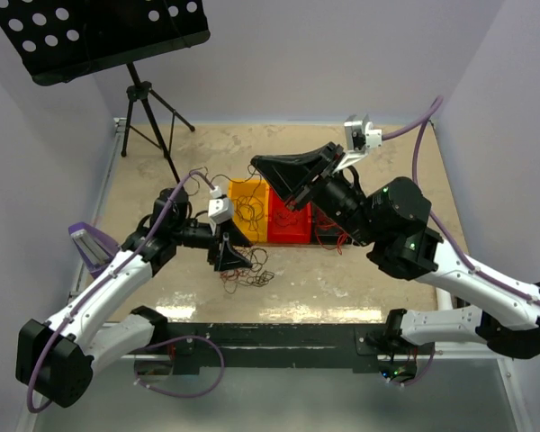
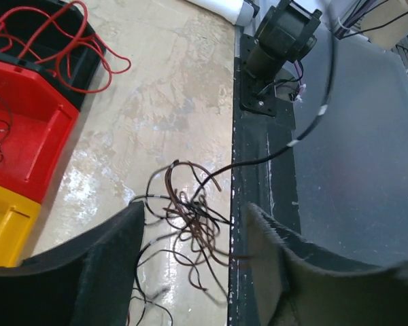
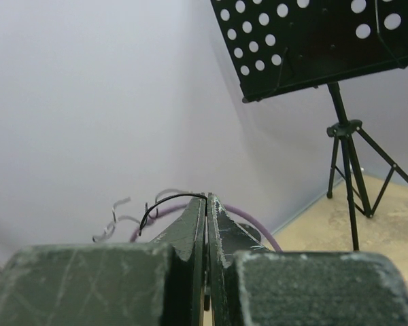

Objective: Untangle the cables

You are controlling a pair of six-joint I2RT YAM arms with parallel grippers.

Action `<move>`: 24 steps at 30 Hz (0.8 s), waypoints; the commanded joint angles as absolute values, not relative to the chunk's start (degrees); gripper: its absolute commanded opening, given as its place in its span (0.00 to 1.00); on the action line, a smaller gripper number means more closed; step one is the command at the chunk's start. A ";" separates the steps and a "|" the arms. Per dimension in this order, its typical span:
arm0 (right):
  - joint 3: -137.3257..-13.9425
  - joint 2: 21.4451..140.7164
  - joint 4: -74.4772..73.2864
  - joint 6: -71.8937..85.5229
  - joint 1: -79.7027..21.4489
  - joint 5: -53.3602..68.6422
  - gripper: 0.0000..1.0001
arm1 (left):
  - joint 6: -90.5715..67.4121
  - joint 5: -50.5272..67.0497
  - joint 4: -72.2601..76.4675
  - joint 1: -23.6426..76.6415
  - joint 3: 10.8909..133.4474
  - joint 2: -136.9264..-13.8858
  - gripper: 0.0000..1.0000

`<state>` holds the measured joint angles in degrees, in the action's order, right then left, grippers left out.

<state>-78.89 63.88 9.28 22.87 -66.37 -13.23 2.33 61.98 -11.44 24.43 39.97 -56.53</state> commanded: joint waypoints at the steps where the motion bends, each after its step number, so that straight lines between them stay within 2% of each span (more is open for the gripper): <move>1: -84.02 64.77 11.34 23.20 -66.53 -10.90 0.00 | 6.94 63.11 -11.69 25.22 37.97 -55.81 0.58; 3: -85.69 65.47 11.08 22.77 -66.53 -10.90 0.00 | 8.60 62.93 -12.74 25.40 37.79 -55.55 0.56; 5: -87.18 65.92 10.81 22.76 -66.53 -10.64 0.00 | 9.66 62.93 -14.14 25.84 37.62 -55.28 0.59; 7: -88.67 66.18 10.81 22.76 -66.45 -10.20 0.00 | 10.28 62.67 -14.68 26.19 37.27 -54.93 0.58; 13: -93.07 66.36 8.80 20.22 -66.53 -12.03 0.00 | 13.35 63.72 -17.83 26.89 37.97 -54.32 0.28; 15: -94.56 66.27 7.39 18.99 -66.45 -13.79 0.00 | 15.89 63.55 -20.55 27.51 38.75 -54.32 0.16; 17: -96.14 66.18 6.33 17.59 -66.53 -15.99 0.00 | 18.45 62.76 -23.19 28.03 39.55 -54.32 0.00; 24: -105.10 66.80 2.37 11.44 -66.45 -22.84 0.00 | 24.33 56.79 -29.52 31.02 42.53 -54.40 0.00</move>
